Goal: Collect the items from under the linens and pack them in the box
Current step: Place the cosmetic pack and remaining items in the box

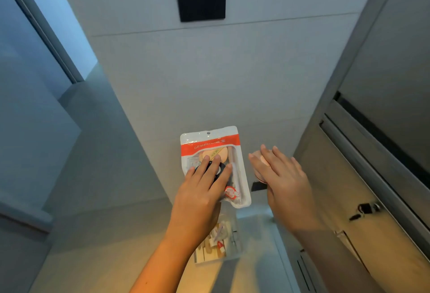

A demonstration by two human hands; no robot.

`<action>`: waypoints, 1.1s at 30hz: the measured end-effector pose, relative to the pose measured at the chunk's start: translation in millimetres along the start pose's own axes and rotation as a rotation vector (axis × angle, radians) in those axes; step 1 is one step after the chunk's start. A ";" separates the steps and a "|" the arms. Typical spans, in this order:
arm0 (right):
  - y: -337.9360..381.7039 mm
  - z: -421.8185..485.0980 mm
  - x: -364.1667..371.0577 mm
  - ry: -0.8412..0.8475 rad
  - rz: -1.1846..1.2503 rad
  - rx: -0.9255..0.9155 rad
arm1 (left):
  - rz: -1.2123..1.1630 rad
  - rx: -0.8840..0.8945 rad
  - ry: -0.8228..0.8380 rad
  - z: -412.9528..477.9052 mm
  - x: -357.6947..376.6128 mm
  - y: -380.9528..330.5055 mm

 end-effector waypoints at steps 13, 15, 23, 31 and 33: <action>-28.7 -11.5 121.3 -0.105 -0.110 -0.135 | -0.064 0.100 -0.016 -19.4 108.4 57.1; -31.2 -30.2 147.3 -0.110 -0.128 -0.127 | -0.076 0.124 -0.019 -41.7 131.7 71.2; -38.1 -131.8 259.6 -0.004 -0.209 -0.136 | -0.091 0.112 0.058 -152.5 240.0 115.0; -63.6 -227.1 376.4 0.017 -0.133 -0.141 | -0.125 0.150 -0.007 -244.4 359.0 138.6; -72.1 -250.4 404.7 0.012 -0.111 -0.153 | -0.122 0.184 -0.060 -266.8 384.8 143.8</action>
Point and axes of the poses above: each hand's wrist, its own z-axis towards the middle knuckle, its own x-axis out of the palm, y = z × x, the point moved 7 cm from there along z, towards the middle knuckle, and after that the axes turned 14 degrees about -y, right-handed, at the moved point
